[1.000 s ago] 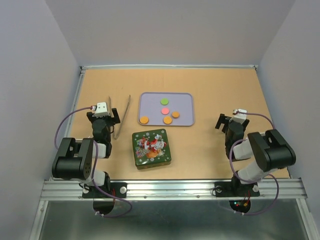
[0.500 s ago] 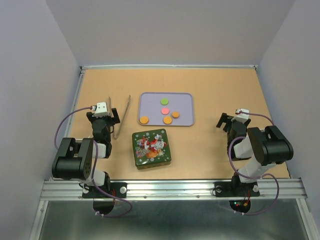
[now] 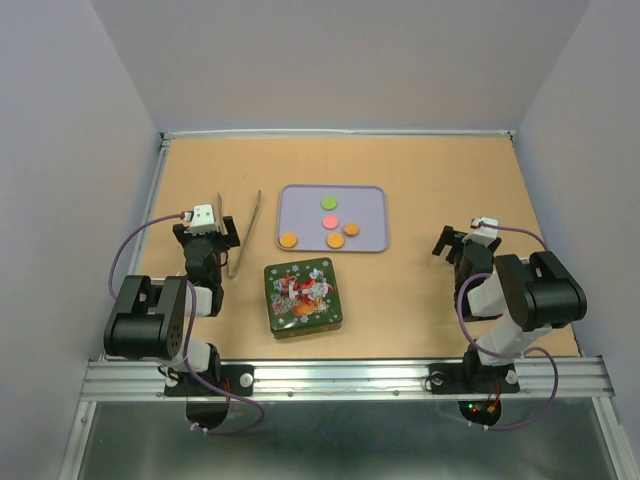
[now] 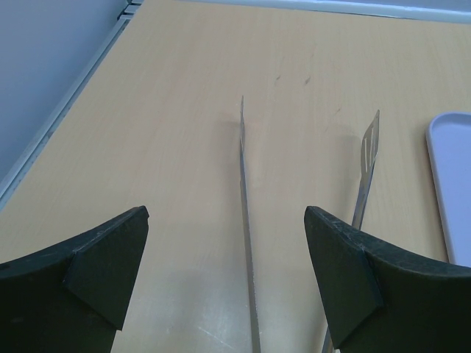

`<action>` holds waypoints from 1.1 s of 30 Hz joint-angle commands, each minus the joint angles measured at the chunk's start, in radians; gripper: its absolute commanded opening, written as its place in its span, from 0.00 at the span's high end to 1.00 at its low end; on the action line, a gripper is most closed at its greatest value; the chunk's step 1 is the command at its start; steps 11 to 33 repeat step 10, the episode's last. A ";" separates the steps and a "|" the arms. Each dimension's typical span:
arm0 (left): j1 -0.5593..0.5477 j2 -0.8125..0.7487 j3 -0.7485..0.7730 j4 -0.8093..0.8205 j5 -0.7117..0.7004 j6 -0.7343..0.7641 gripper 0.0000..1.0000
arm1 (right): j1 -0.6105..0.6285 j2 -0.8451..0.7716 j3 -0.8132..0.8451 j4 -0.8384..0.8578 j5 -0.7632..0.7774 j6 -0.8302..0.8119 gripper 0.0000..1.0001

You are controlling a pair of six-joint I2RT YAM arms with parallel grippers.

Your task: Pack the cookies

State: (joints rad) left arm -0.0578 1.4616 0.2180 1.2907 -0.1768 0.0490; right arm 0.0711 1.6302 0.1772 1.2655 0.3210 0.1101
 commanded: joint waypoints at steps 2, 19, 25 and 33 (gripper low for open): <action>-0.004 -0.003 0.029 0.243 -0.012 0.022 0.01 | -0.007 -0.016 0.028 0.118 0.003 -0.001 0.00; -0.004 -0.006 0.027 0.246 -0.012 0.022 0.01 | -0.007 -0.015 0.028 0.118 0.003 0.000 0.00; -0.004 -0.006 0.027 0.246 -0.012 0.022 0.01 | -0.007 -0.015 0.028 0.118 0.003 0.000 0.00; -0.004 -0.006 0.027 0.246 -0.012 0.022 0.01 | -0.007 -0.015 0.028 0.118 0.003 0.000 0.00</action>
